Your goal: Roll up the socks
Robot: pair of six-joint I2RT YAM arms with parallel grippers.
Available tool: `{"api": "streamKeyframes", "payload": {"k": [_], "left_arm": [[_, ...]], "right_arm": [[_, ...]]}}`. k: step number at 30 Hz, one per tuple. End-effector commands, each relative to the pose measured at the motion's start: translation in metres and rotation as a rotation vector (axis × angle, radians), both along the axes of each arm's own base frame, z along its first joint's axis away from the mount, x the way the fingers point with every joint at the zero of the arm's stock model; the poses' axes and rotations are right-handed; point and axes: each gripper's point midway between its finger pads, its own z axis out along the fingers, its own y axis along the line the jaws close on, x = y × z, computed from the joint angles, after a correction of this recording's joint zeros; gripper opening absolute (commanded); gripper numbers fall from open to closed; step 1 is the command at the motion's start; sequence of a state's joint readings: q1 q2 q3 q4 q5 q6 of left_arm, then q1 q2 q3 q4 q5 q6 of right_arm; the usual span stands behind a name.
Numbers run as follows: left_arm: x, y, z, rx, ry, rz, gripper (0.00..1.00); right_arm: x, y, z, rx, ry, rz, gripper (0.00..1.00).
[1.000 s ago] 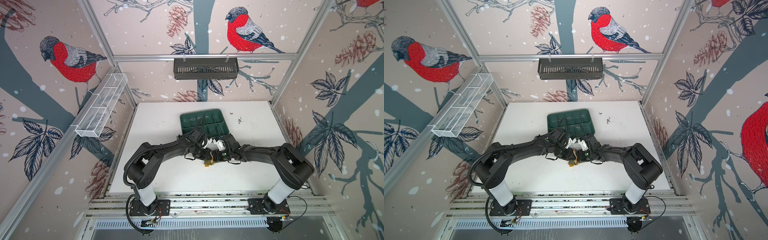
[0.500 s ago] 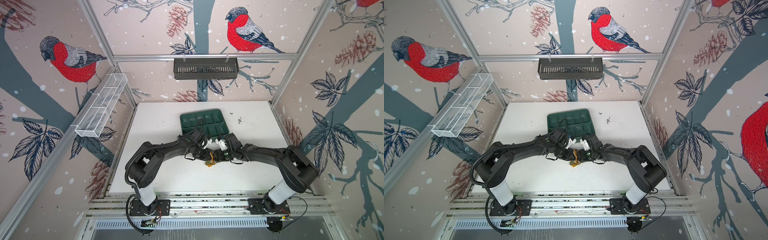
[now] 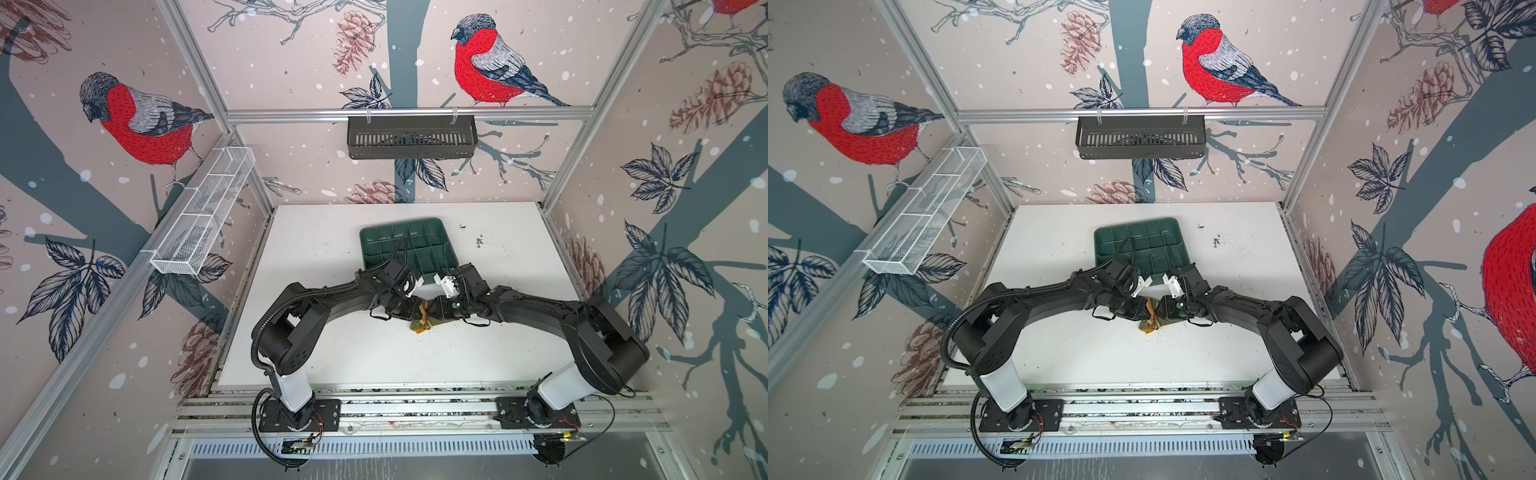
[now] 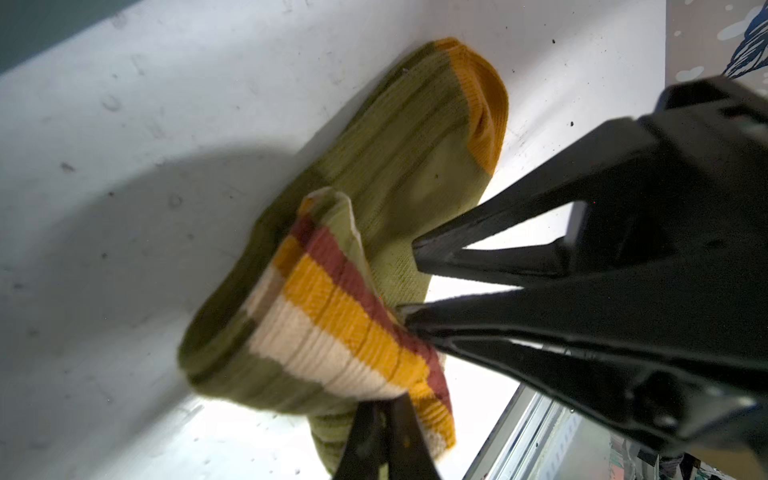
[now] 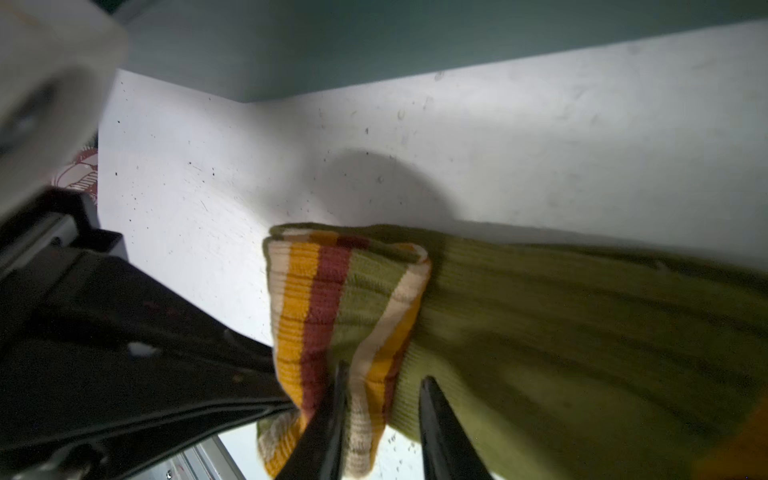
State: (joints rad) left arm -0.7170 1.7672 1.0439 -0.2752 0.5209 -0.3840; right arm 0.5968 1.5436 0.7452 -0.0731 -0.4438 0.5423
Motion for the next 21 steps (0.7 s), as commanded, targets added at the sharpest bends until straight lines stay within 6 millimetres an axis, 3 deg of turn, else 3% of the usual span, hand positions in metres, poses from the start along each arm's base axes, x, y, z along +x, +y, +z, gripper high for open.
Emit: {"api": "streamKeyframes", "payload": {"k": [1, 7, 21], "left_arm": [[0.001, 0.0, 0.003, 0.002, -0.017, -0.011, 0.08], [0.003, -0.002, 0.006, -0.006, -0.02, -0.014, 0.08], [0.003, -0.02, 0.011, -0.03, -0.014, -0.055, 0.08]], "right_arm": [[0.004, -0.014, 0.001, -0.031, -0.018, -0.023, 0.32], [0.013, -0.037, -0.009, -0.083, -0.008, -0.099, 0.31], [0.012, -0.043, -0.034, -0.108, 0.036, -0.11, 0.24]]}}
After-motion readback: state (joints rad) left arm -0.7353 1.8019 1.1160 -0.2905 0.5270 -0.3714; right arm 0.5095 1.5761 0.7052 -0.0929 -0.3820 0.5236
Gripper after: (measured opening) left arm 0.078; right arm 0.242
